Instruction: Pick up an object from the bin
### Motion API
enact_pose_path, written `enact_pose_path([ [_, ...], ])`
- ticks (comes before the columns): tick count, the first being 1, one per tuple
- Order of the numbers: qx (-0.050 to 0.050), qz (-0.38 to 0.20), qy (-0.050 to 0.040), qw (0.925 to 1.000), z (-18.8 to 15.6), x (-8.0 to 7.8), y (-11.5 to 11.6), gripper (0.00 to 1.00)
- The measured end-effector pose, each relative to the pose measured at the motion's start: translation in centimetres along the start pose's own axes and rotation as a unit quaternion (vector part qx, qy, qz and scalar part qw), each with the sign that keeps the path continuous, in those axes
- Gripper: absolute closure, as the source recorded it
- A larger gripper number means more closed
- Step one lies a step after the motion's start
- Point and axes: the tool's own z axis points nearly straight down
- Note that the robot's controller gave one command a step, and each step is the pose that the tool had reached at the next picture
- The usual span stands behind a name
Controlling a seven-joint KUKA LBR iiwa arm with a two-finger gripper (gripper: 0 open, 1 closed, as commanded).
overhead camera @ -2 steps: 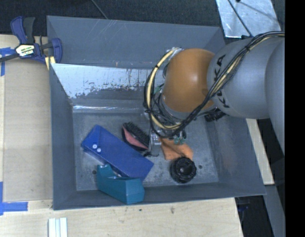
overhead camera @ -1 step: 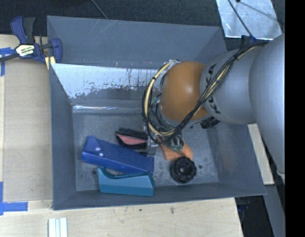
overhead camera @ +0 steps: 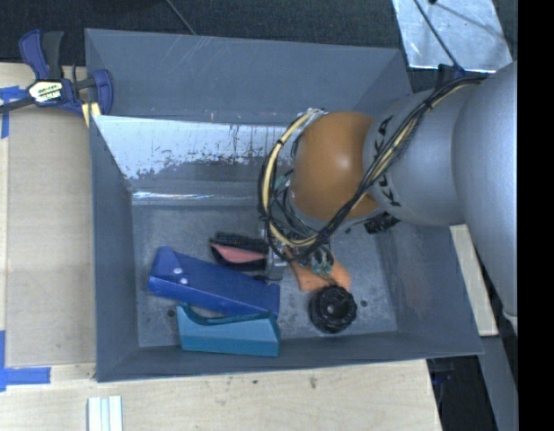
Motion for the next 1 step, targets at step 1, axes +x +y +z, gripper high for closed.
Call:
enact_pose_path([
  [1,0.0,0.009,0.0002,1.0,-16.83,-2.9,-0.18,1.0],
])
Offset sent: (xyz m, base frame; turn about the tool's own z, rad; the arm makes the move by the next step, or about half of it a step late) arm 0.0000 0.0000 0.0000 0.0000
